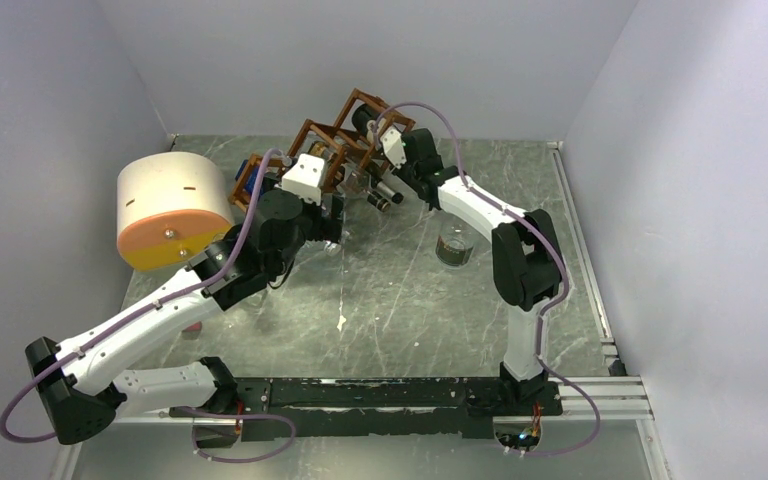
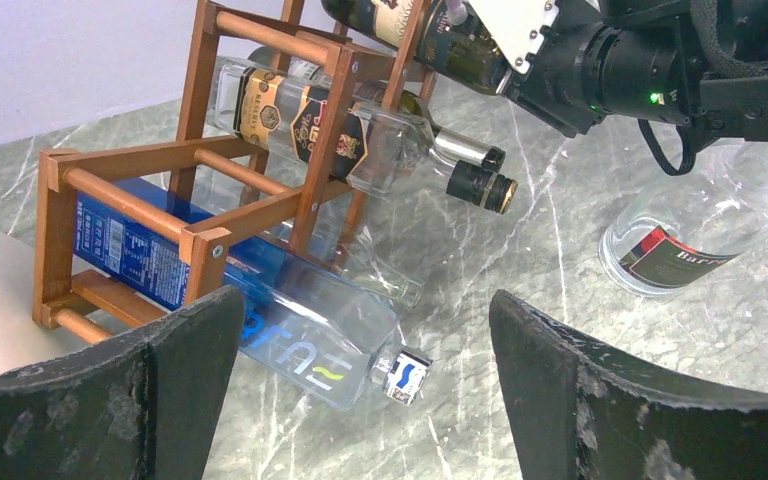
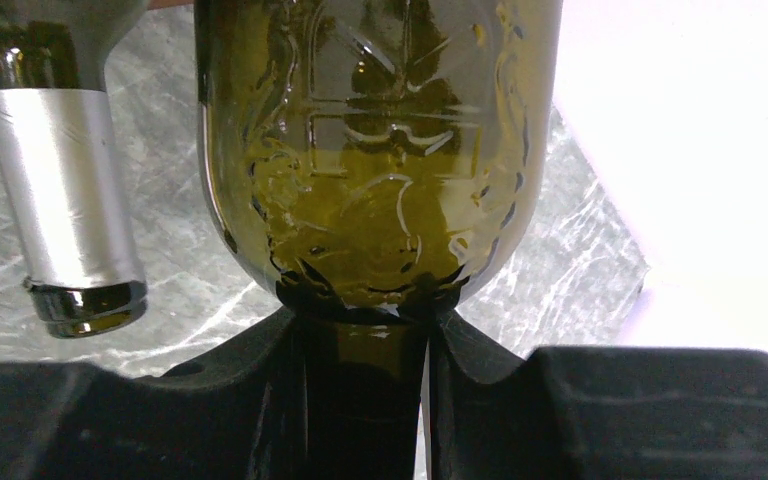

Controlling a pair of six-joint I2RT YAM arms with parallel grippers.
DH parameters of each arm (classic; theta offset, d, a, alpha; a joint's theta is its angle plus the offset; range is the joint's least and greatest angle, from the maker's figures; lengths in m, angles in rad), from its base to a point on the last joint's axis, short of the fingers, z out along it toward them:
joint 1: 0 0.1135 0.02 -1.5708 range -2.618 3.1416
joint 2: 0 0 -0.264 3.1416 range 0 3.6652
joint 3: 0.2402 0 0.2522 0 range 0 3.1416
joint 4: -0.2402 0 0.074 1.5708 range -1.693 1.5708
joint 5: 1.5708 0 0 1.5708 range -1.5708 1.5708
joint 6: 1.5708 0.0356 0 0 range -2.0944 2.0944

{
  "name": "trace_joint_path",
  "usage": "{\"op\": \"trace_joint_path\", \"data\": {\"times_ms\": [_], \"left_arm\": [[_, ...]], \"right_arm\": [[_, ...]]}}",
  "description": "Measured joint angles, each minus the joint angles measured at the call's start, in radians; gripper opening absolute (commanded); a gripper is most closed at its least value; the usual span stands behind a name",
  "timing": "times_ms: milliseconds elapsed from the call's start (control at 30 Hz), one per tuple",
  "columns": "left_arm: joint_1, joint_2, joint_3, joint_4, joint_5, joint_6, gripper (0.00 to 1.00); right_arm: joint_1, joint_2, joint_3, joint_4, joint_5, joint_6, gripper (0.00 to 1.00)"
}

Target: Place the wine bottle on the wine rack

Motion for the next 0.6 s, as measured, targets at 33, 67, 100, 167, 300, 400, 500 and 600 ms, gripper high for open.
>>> {"op": "trace_joint_path", "data": {"times_ms": [33,67,100,167,300,400,500,600], "left_arm": [[0.000,-0.001,0.000,0.000,-0.002,0.000,0.96],[0.000,-0.001,0.000,0.000,-0.003,0.000,0.96],[0.000,-0.001,0.000,0.000,-0.006,0.000,0.96],[0.001,-0.001,0.000,-0.002,-0.008,0.000,0.96],[0.001,-0.001,0.000,-0.003,-0.010,0.000,0.96],[0.003,-0.001,0.001,-0.004,-0.013,0.000,0.96],[0.006,0.000,0.003,-0.007,-0.018,0.000,0.96],[0.009,0.002,0.005,-0.008,-0.021,0.001,0.96]], "right_arm": [[-0.002,-0.002,-0.004,0.003,-0.003,-0.017,0.10],[-0.003,-0.004,-0.005,0.005,-0.006,-0.032,0.11],[-0.005,-0.004,-0.005,0.006,-0.007,-0.047,0.13],[-0.006,-0.004,-0.005,0.011,-0.008,-0.069,0.16],[-0.007,0.008,0.032,-0.026,-0.005,-0.074,0.23],[-0.006,0.056,0.114,-0.072,-0.013,-0.071,0.28],[-0.004,0.084,0.143,-0.064,-0.017,-0.068,0.34],[-0.004,0.088,0.150,-0.065,-0.019,-0.066,0.42]]}}
